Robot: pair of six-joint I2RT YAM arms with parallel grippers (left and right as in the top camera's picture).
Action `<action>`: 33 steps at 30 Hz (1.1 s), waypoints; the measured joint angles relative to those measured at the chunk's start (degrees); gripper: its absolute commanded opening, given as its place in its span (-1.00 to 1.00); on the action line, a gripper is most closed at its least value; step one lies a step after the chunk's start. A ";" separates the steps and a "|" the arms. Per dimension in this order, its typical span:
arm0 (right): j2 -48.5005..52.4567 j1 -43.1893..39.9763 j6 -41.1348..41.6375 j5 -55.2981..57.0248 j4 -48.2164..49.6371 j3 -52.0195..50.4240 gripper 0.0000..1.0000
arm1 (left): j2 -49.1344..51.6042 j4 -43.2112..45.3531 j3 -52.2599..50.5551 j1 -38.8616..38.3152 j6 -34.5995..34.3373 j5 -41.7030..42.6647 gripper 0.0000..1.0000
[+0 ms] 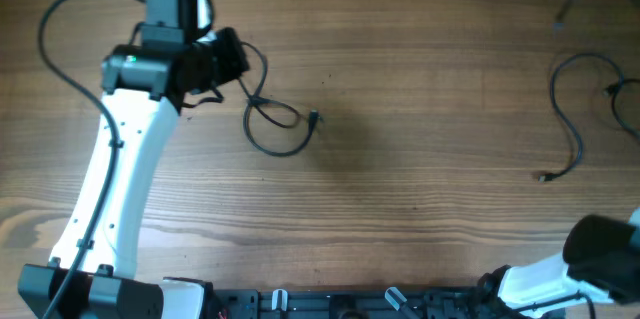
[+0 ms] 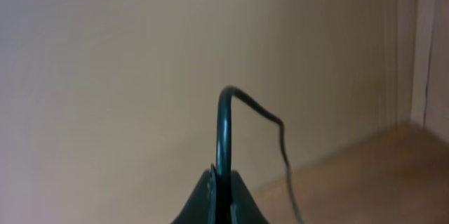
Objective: Untangle cables
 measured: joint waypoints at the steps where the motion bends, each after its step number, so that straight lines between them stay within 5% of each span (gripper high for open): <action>1: 1.18 0.00 1.05 0.74 1.86 0.00 -0.91 | 0.00 0.28 0.00 -1.40 0.02 0.13 -0.92; 6: 7.45 0.00 4.90 7.13 3.15 0.02 -0.92 | 0.00 0.70 0.00 -4.85 -0.11 0.20 -0.92; 8: 10.54 -0.02 4.96 8.87 0.81 0.04 -0.74 | 0.00 0.81 0.00 -5.70 -0.15 0.22 -0.92; 11: 16.41 0.00 4.07 10.16 -4.85 0.07 0.68 | 0.00 2.08 0.00 -6.64 -0.15 0.20 -0.92; 12: 19.54 0.00 3.82 10.64 -7.48 -0.04 0.94 | 0.00 2.49 0.00 -6.84 -0.17 0.22 -0.92; 21: 21.77 0.00 2.97 10.01 -23.63 -0.15 0.99 | 0.00 2.64 0.00 -6.84 -0.17 0.22 -0.92; 27: 15.12 0.96 -4.44 -3.28 -33.38 -0.13 0.99 | 0.00 2.91 0.00 -6.84 -0.83 0.33 -0.92; 32: 12.66 7.91 -13.81 -12.85 -41.18 -0.04 0.99 | 0.28 8.07 0.00 -6.84 -9.16 0.83 -0.91; 33: 12.70 10.21 -15.67 -13.64 -41.83 -0.04 0.99 | 0.66 8.52 0.00 -6.84 -11.10 1.11 -0.77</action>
